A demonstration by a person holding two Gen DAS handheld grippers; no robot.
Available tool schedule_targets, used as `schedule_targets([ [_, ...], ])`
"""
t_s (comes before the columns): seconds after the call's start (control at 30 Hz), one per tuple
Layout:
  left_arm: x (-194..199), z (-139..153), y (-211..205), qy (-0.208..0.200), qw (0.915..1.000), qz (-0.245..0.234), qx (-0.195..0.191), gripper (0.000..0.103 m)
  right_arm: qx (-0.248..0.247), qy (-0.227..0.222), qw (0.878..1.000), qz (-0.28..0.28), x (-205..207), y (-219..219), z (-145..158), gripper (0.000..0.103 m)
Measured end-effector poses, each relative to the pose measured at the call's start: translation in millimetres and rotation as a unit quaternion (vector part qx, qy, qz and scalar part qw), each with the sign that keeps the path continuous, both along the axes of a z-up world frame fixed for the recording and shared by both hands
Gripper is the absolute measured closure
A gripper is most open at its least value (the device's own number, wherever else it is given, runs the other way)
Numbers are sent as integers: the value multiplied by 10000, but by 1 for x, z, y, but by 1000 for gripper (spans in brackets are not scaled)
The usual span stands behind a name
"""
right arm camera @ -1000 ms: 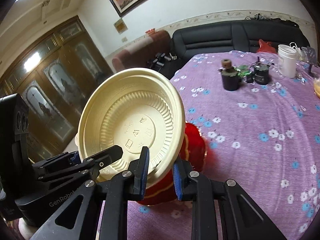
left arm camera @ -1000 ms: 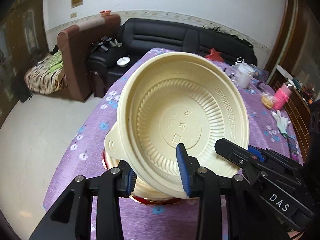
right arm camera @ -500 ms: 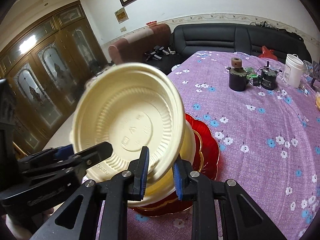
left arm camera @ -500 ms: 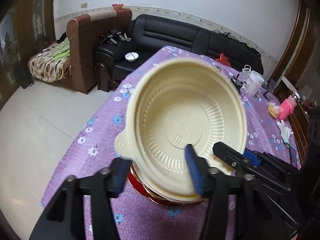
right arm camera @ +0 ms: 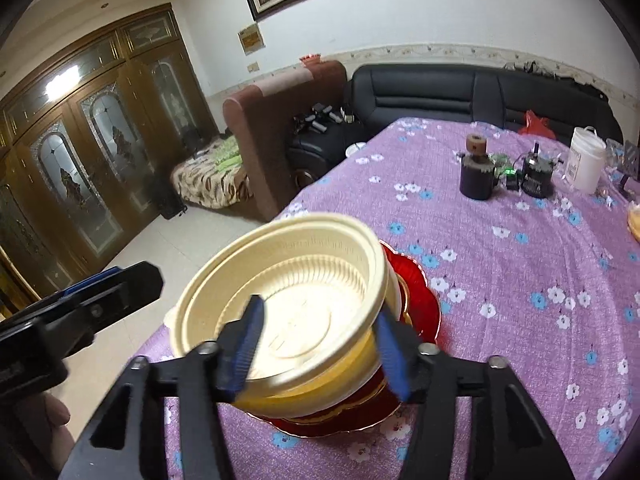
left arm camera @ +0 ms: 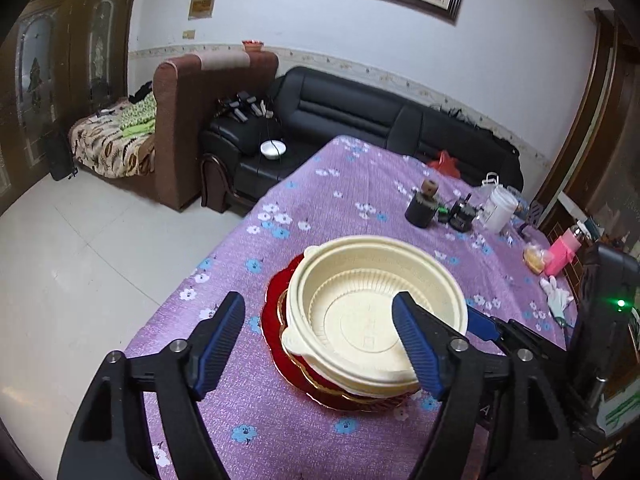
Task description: Organize plates and bowls
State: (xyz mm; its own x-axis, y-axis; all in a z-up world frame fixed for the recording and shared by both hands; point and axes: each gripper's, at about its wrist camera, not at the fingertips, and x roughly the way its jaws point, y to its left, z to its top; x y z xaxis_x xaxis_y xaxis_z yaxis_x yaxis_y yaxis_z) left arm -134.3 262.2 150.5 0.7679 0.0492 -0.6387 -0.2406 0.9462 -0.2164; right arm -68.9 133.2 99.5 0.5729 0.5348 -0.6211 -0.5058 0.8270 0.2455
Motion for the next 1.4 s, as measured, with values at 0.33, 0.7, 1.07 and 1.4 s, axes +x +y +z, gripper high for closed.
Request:
schedule_targets([
  [0.33, -34, 8, -21, -504, 9935, 580, 838, 16, -202, -727, 9968, -264, -30, -10, 15, 26],
  [0.7, -45, -4, -43, -447, 9871, 913, 1240, 6, -248, -581, 9935, -949, -58, -64, 1, 18],
  [1.07, -43, -13, -67, -284, 9889, 697, 1277, 6, -161, -365, 9937, -1047, -72, -87, -12, 18],
  [1.4, -42, -16, -77, -194, 9896, 564, 1306, 6, -264, -448, 9936, -1001, -81, -87, -12, 18],
])
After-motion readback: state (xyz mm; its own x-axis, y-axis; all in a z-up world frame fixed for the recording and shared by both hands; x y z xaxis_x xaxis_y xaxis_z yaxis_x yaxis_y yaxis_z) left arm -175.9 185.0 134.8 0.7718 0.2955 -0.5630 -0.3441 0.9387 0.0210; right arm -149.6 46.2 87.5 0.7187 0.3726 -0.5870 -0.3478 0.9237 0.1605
